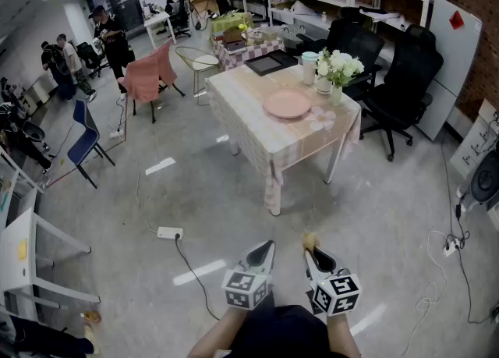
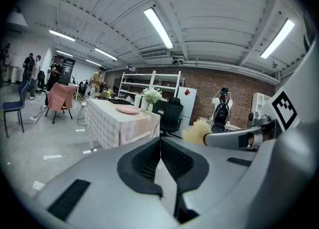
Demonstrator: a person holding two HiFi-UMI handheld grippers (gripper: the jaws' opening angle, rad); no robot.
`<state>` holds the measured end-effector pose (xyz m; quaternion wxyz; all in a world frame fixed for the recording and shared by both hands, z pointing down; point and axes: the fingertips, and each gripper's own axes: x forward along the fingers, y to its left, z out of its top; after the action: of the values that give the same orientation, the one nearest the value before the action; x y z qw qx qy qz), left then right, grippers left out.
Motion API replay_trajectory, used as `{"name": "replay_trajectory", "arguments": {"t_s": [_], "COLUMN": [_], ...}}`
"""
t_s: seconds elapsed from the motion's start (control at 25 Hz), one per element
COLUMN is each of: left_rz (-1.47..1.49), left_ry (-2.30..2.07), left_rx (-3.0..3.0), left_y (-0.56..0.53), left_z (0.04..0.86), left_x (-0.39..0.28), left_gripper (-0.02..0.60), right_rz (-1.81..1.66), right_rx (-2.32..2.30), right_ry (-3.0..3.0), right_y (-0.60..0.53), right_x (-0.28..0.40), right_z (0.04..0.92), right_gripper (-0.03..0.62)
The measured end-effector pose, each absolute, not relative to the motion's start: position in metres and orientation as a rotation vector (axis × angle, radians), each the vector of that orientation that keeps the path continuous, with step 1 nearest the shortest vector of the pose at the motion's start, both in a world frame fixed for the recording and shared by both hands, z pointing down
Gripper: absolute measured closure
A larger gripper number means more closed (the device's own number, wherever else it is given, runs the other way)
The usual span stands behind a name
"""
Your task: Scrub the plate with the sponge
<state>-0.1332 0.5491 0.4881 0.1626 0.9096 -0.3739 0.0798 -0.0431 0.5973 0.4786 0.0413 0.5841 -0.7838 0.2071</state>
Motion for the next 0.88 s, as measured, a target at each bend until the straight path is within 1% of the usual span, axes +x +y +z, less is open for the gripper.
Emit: {"name": "replay_trajectory", "arguments": {"t_s": [0.88], "left_rz": [0.215], "left_ry": [-1.068], "left_rx": [2.591], "left_y": [0.563], "left_z": [0.491], "left_x": [-0.135], "left_gripper": [0.569], "right_rz": [0.643], "right_rx": [1.887], "right_ry": [-2.413], "right_y": [0.612], "right_x": [-0.034], "right_z": [0.471], "right_gripper": [0.534]}}
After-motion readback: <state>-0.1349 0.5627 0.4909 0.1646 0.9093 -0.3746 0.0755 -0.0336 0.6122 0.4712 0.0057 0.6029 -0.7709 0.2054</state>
